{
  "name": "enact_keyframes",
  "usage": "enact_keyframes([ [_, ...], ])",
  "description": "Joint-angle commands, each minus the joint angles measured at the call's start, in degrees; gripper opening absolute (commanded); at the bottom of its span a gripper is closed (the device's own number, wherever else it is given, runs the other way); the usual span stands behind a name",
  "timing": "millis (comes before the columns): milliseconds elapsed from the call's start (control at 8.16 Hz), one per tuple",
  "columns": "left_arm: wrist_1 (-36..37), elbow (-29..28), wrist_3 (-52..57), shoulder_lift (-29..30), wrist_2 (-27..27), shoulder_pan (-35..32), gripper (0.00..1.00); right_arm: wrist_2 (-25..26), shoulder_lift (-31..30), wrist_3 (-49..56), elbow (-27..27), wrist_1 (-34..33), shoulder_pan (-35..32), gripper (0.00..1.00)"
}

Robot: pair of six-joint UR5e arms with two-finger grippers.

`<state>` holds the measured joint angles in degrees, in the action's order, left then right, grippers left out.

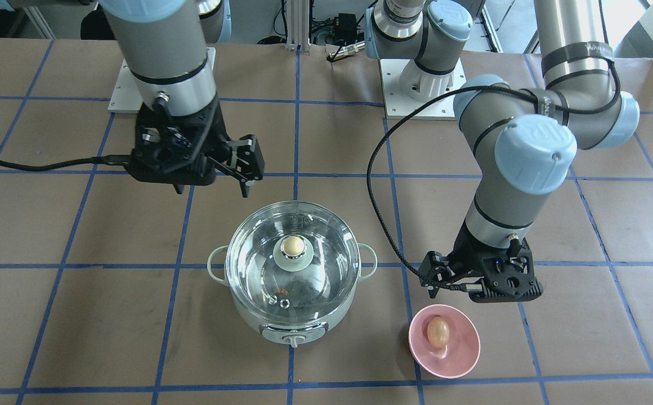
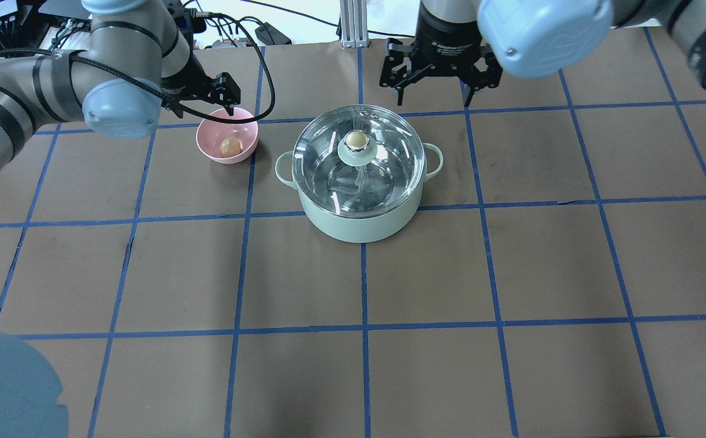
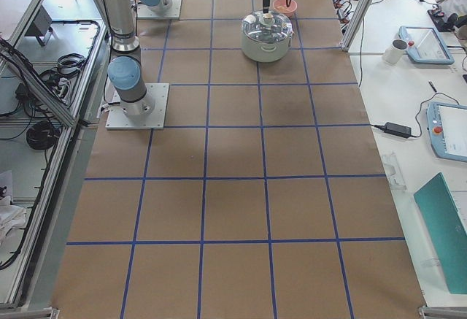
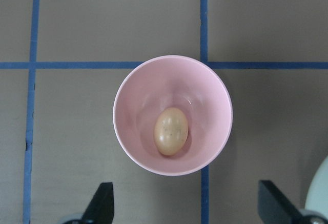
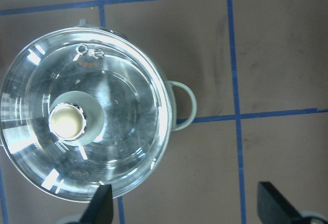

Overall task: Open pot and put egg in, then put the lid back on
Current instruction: 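Move the left gripper to the pink bowl while the right reaches the lid, then grasp the egg with the left gripper while the right grasps the lid knob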

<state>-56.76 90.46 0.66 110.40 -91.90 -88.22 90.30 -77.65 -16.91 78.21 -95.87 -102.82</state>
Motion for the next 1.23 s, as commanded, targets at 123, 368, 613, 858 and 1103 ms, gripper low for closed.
enact_keyframes([
  [123, 8.75, 0.24, 1.09, 7.01, -0.3, 0.07, 1.0, -3.11, 7.94, -4.71, -1.92, -5.98, -5.19, 1.0],
  [368, 14.28, 0.24, 1.36, 11.39, -0.3, 0.07, 1.0, -3.89, 10.84, -6.56, -1.92, -10.63, -5.72, 1.0],
  [613, 14.4, 0.33, 3.28, 12.21, -0.39, 0.07, 1.0, -4.17, 14.18, -6.74, -1.74, -11.8, -5.73, 1.0],
  [858, 13.96, 0.33, 4.61, 12.99, -0.47, 0.07, 1.0, -4.08, 15.07, -6.74, -1.74, -11.45, -5.73, 1.0],
  [1103, 13.88, 0.33, 4.53, 13.43, -0.47, 0.07, 1.0, -4.08, 14.98, -6.65, -1.74, -10.39, -5.73, 1.0],
])
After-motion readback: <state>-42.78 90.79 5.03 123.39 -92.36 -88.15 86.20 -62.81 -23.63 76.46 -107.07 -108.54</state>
